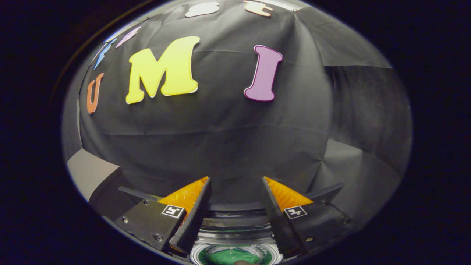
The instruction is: Put the clothes into the washing machine and then close the washing machine lid.
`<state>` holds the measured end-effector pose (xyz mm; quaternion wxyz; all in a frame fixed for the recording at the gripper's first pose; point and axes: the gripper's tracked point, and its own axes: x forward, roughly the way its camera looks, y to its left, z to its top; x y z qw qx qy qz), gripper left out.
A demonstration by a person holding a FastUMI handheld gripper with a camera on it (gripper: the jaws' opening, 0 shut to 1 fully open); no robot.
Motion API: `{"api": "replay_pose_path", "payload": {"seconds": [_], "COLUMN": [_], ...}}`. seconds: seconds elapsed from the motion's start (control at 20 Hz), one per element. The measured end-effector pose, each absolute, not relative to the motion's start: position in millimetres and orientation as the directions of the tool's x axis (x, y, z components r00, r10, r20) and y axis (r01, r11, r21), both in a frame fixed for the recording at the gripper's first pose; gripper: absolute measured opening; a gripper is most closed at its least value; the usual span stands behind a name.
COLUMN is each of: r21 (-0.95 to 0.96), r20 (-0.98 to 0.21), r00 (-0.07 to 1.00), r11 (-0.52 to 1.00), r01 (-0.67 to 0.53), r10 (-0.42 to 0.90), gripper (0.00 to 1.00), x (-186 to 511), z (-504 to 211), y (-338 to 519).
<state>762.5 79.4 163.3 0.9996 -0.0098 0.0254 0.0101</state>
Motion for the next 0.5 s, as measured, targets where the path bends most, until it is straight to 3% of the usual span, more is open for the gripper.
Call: {"api": "replay_pose_path", "payload": {"seconds": [0.5], "r21": [-0.012], "r20": [0.084], "r00": [0.996], "r11": [0.999], "r01": [-0.038], "r10": [0.039], "gripper": [0.85], "x": [737.8], "z": [158.0], "y": [77.0]}}
